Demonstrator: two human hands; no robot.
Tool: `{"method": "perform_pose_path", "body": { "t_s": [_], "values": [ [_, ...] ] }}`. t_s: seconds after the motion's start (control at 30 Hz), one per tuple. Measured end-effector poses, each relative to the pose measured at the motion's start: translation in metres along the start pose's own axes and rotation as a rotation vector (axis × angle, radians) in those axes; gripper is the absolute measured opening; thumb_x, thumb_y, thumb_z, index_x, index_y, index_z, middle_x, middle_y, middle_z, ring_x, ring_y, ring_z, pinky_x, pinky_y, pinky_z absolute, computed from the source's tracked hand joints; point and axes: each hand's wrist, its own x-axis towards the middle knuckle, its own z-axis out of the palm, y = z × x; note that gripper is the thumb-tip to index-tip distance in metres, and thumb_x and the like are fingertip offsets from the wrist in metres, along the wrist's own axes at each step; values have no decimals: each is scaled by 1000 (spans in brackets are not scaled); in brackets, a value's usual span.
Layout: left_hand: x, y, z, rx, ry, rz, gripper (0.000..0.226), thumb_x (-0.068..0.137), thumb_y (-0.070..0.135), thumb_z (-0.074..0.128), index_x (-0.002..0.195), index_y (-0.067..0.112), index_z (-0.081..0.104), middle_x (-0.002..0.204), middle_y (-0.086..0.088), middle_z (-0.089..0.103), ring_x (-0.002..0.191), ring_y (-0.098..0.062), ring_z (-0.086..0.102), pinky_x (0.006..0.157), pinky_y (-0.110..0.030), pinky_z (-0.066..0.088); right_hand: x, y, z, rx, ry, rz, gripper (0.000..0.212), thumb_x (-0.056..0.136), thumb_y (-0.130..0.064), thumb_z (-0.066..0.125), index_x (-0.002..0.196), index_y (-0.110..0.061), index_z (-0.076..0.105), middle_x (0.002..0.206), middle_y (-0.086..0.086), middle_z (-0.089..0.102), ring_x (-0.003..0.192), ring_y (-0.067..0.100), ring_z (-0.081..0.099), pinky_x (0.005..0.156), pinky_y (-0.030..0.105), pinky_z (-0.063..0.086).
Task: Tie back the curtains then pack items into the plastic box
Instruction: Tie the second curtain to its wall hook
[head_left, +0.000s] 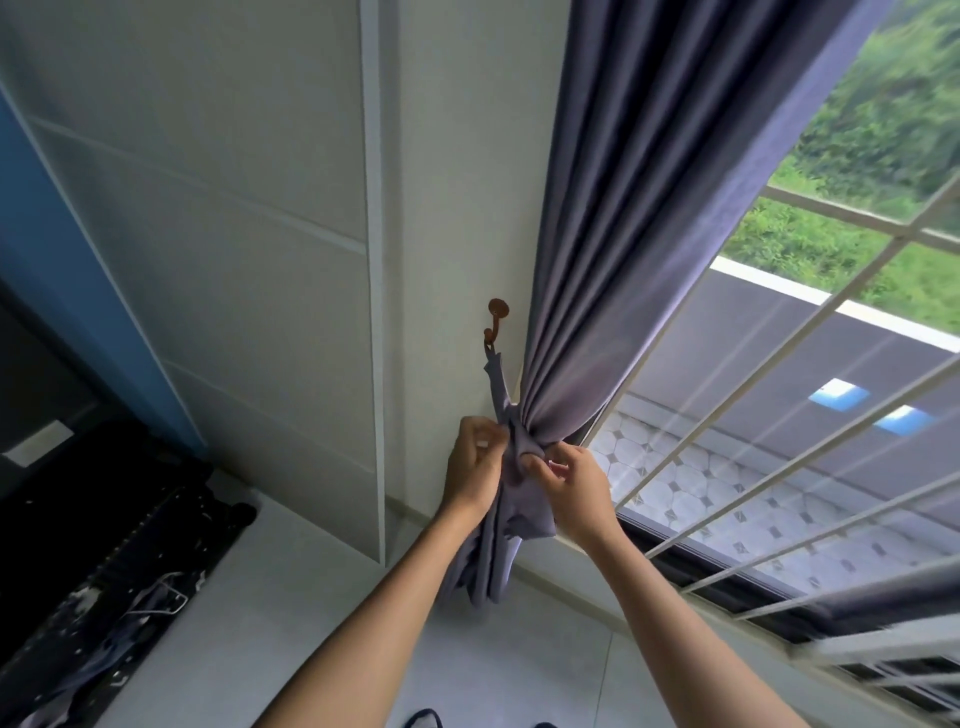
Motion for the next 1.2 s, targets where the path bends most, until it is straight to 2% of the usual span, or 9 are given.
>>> {"method": "perform_pose_path", "body": {
  "t_s": [0.1,0.27,0.43,0.53,0.67,0.77,0.9,1.03,1.2],
  "values": [
    [15,10,6,144,13,122,9,95,27,53,99,19,55,93,6,63,87,-14,60,73,-23,46,-3,0,-3,-57,-16,-22,18,86,-35,67,86,-16,68,100,-1,57,97,19,60,80,34,52],
    [29,16,8,385,-45,218,19,94,25,50,101,14,64,99,0,69,86,-15,62,76,-27,47,-11,-6,-5,-148,52,-145,16,86,-25,68,91,-10,66,106,-3,45,89,12,43,70,1,33],
    [47,12,6,250,78,9,31,89,18,47,60,9,52,64,-11,58,57,-17,44,53,-27,32,-5,-3,-9,-258,34,-217,7,84,-17,64,87,-13,59,94,-4,57,78,18,54,62,18,42],
    [46,-12,3,139,116,-28,34,86,24,46,53,19,42,52,4,44,62,-18,39,53,-29,30,-1,1,-13,-263,19,-154,10,83,-7,56,82,-17,53,74,2,64,67,24,53,58,28,44],
    [40,-6,1,159,75,27,7,80,26,59,86,23,55,73,3,59,65,-17,54,67,-33,50,5,1,-22,-265,24,-93,16,81,-9,55,76,-22,49,63,1,59,62,26,51,51,24,38],
    [28,-8,0,277,61,269,22,86,11,60,104,24,59,97,7,52,84,-10,61,78,-30,54,5,2,-31,-282,-24,-133,21,79,-8,59,78,-26,48,64,-2,60,65,25,57,51,18,38],
    [9,-19,3,314,-188,375,56,81,19,66,132,27,45,122,12,56,111,-6,58,91,-28,51,8,1,-40,-335,-126,-172,18,85,-12,60,91,-28,56,78,-5,67,68,18,63,49,10,38],
    [1,-23,16,250,-49,331,70,65,17,72,128,16,40,118,1,49,107,-13,58,84,-35,54,14,-2,-45,-382,-184,-205,16,86,-15,61,97,-27,59,83,-12,65,73,14,61,56,17,39],
    [4,-21,27,359,-7,278,57,77,30,58,128,6,48,116,-10,64,103,-25,62,81,-23,47,17,-3,-50,-397,-200,-186,15,83,-23,69,98,-25,67,86,-8,70,77,14,60,66,25,43]
  ]
}}
